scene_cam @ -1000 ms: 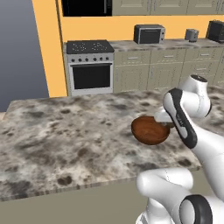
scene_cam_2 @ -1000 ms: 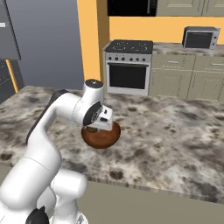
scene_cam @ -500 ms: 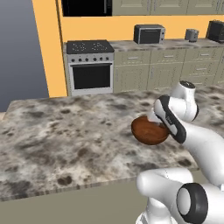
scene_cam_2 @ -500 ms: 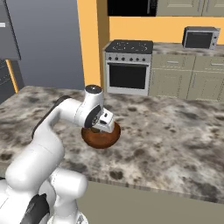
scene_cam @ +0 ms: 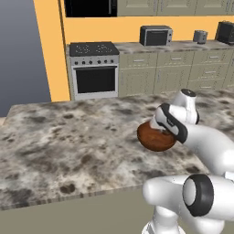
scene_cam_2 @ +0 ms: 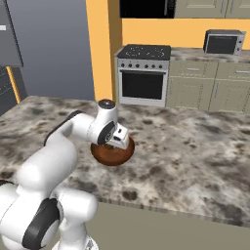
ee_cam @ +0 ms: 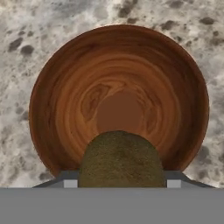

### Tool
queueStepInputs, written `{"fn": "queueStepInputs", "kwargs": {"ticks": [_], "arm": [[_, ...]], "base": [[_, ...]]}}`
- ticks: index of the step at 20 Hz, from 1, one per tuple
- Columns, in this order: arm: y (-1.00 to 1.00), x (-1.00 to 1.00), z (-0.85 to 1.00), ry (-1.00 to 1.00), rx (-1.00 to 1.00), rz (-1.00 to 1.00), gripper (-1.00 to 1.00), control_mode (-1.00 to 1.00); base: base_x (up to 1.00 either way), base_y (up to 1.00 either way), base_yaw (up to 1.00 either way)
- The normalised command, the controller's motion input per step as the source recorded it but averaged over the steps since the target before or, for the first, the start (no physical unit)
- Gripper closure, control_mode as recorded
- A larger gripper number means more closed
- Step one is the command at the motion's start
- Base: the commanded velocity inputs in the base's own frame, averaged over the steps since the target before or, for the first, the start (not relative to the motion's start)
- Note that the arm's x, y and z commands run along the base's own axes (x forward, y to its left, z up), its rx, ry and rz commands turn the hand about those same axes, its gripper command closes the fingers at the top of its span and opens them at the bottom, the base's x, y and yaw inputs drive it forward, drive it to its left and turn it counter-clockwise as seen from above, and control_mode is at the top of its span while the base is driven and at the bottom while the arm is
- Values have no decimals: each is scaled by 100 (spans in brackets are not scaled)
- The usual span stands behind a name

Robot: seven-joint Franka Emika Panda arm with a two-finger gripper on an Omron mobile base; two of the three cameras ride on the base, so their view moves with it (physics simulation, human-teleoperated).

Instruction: Retrieve the kiwi and mango from the fridge and place them into the bowl on the dining table.

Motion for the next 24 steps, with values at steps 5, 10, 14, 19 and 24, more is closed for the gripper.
{"fn": "queueStepInputs", "kwargs": {"ticks": [5, 10, 14, 19, 24], "arm": [[0, 33, -36, 0, 0, 0, 100, -100], [0, 31, -36, 0, 0, 0, 100, -100], [0, 29, -31, 0, 0, 0, 100, -100], [0, 30, -26, 0, 0, 0, 100, -100], [0, 12, -8, 0, 0, 0, -100, -100]], "base": [[0, 0, 0], [0, 0, 0], [0, 0, 0], [0, 0, 0], [0, 0, 0]]}}
